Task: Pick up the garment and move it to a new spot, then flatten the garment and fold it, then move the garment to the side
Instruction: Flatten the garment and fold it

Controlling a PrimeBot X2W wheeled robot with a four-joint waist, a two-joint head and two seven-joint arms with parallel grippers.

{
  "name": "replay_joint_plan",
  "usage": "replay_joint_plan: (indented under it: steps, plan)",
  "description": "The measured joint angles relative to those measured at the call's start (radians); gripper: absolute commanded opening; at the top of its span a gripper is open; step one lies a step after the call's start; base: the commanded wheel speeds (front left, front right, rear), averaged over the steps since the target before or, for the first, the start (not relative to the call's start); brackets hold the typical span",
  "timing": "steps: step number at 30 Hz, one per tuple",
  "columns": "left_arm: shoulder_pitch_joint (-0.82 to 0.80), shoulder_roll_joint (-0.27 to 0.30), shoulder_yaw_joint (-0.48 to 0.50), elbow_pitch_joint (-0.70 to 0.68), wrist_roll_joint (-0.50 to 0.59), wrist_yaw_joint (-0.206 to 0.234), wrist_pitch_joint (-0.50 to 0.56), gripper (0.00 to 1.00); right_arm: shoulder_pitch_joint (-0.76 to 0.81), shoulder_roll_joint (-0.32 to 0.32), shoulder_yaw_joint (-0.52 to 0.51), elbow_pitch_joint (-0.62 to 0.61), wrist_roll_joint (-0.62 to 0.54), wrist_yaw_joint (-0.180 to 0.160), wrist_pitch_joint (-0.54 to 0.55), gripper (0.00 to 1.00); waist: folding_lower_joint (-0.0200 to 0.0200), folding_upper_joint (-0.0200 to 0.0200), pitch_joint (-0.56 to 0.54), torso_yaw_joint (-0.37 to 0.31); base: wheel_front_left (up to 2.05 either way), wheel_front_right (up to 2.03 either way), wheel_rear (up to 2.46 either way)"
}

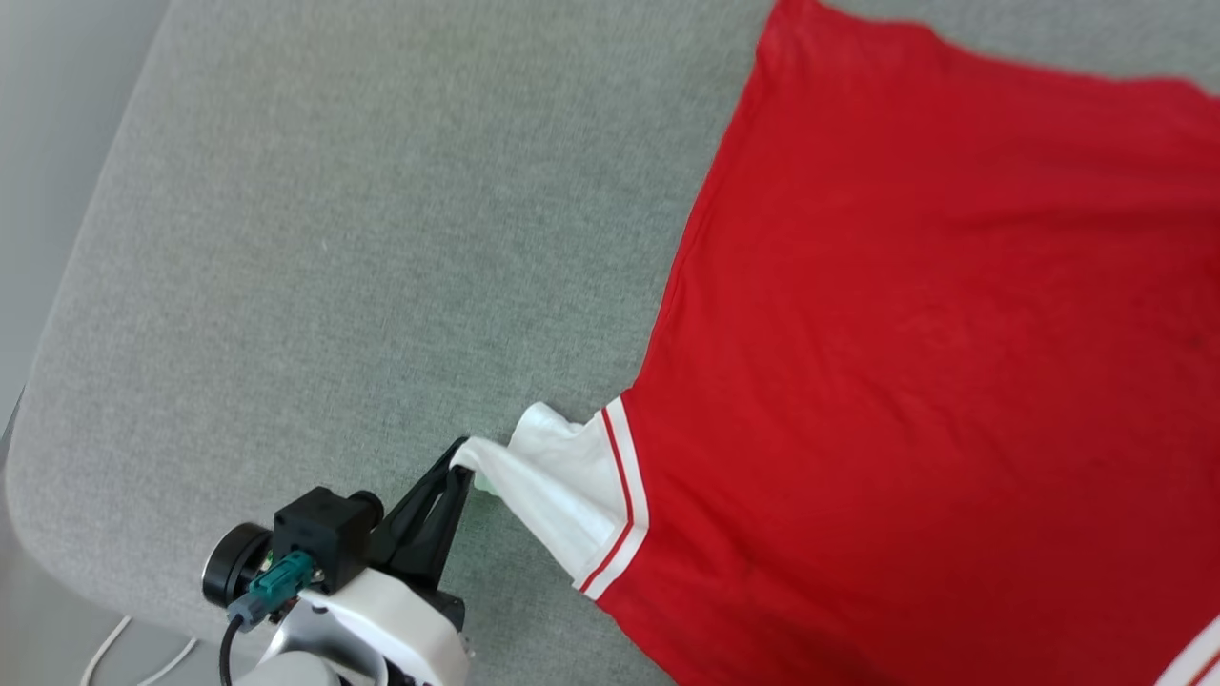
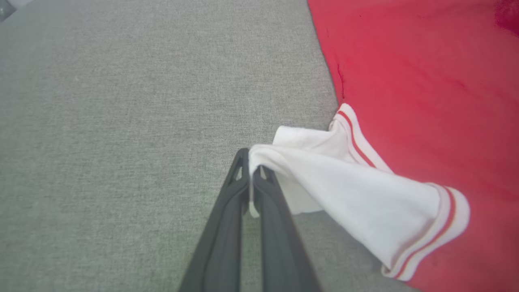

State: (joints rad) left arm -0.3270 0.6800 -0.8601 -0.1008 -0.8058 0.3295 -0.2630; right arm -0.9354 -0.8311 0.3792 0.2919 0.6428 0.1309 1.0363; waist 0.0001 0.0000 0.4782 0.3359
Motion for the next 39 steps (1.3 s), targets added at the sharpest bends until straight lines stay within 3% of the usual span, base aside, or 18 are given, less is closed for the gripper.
replay_joint_plan:
  steps: [8, 11, 15, 18, 29, 30, 31, 39]
  plan:
    - [0.095, 0.018, 0.04, 0.002, -0.024, 0.018, 0.0, 0.0, 0.261, -0.181, 0.095, -0.176, 0.142, 0.0, -0.073, 0.0, -0.0002, 0.0, -0.136, -0.055, 0.0, 0.0, 0.0]
    - [0.135, 0.023, 0.059, 0.004, -0.03, 0.023, 0.0, 0.0, 0.411, -0.256, 0.105, -0.226, 0.197, 0.0, -0.111, 0.0, -0.0003, 0.0, -0.18, -0.079, 0.0, 0.0, 0.0]
    - [0.186, 0.026, 0.086, 0.005, -0.036, 0.029, 0.0, 0.0, 0.627, -0.309, 0.095, -0.254, 0.258, 0.0, -0.176, 0.0, -0.0004, 0.0, -0.228, -0.113, 0.0, 0.0, 0.0]
    - [0.222, 0.027, 0.111, 0.004, -0.036, 0.03, 0.0, 0.0, 0.818, -0.309, 0.074, -0.242, 0.301, 0.0, -0.24, 0.0, -0.0003, 0.0, -0.256, -0.149, 0.0, 0.0, 0.0]
    - [0.253, 0.028, 0.135, 0.019, -0.033, 0.009, 0.0, 0.0, 1.091, -0.198, 0.002, -0.226, 0.331, 0.0, -0.339, 0.0, -0.0003, 0.0, -0.27, -0.196, 0.0, 0.0, 0.0]
    - [0.257, 0.027, 0.137, 0.021, -0.032, 0.008, 0.0, 0.0, 1.101, -0.187, -0.019, -0.225, 0.33, 0.0, -0.352, 0.9, -0.0003, 0.0, -0.271, -0.199, 0.0, 0.0, 0.0]
    - [0.26, 0.027, 0.139, 0.023, -0.032, 0.008, 0.0, 0.0, 1.104, -0.175, -0.04, -0.226, 0.324, 0.0, -0.365, 1.0, -0.0003, 0.0, -0.271, -0.202, 0.0, 0.0, 0.0]
    - [0.255, 0.024, 0.143, 0.028, -0.017, -0.003, 0.0, 0.0, 0.978, -0.17, -0.289, -0.37, 0.264, 0.0, -0.41, 1.0, -0.0002, 0.0, -0.262, -0.203, 0.0, 0.0, 0.0]
